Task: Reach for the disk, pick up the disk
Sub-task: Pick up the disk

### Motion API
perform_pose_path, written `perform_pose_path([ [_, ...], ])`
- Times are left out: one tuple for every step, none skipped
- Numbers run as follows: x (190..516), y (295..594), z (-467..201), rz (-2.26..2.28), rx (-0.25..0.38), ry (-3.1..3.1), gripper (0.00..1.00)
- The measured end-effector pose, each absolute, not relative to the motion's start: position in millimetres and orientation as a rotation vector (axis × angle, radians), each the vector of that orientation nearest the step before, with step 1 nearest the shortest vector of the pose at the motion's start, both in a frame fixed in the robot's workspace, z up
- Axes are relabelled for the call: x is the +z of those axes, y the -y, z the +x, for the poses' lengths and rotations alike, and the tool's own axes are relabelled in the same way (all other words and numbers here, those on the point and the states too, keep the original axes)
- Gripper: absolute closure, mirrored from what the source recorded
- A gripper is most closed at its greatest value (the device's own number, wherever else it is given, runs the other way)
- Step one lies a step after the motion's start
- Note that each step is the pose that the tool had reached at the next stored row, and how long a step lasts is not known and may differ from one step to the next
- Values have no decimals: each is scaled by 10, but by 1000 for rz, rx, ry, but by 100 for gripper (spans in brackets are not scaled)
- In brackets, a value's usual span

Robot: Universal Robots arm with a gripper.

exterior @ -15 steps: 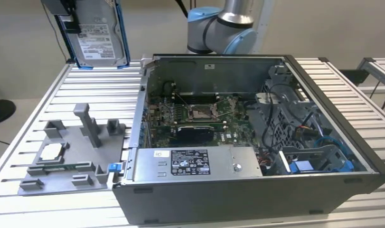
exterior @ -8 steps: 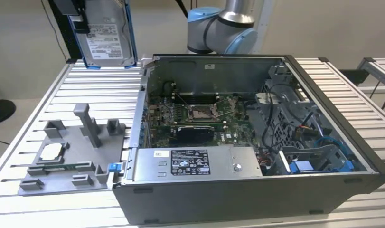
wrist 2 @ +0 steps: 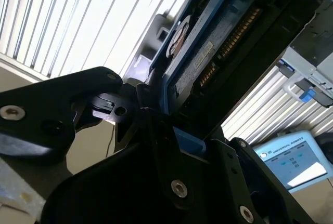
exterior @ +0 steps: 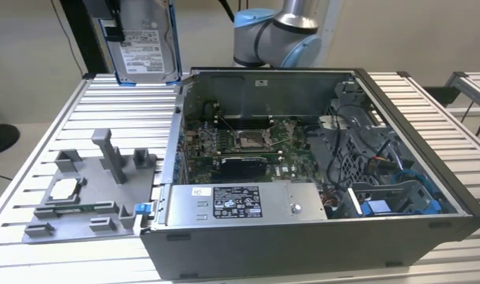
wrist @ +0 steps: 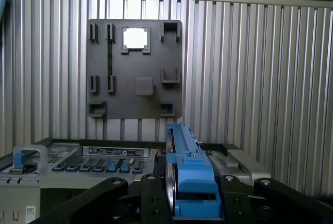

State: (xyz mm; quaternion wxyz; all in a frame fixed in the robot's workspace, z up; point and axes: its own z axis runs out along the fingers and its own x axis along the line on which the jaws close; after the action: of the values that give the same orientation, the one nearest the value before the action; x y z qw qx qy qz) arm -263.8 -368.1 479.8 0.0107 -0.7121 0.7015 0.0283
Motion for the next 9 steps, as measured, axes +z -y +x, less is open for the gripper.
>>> perform_pose_path([
  [4798,3681,-2614,-2222,88,-2189,100],
  [4798,3681,-2592,-2222,89,-2189,100],
  [4798,3681,-2568,-2222,89,-2189,100],
  [4798,3681,-2546,-2222,89,-2189,100],
  [4798,3681,-2524,-2222,89,-2189,100],
  [4798,3681,-2501,-2222,89,-2189,100],
  [4798,3681,-2478,-2222,89,-2189,100],
  [4798,3681,-2454,-2222,89,-2189,100],
  [4798,3681,-2432,-2222,89,-2189,100],
])
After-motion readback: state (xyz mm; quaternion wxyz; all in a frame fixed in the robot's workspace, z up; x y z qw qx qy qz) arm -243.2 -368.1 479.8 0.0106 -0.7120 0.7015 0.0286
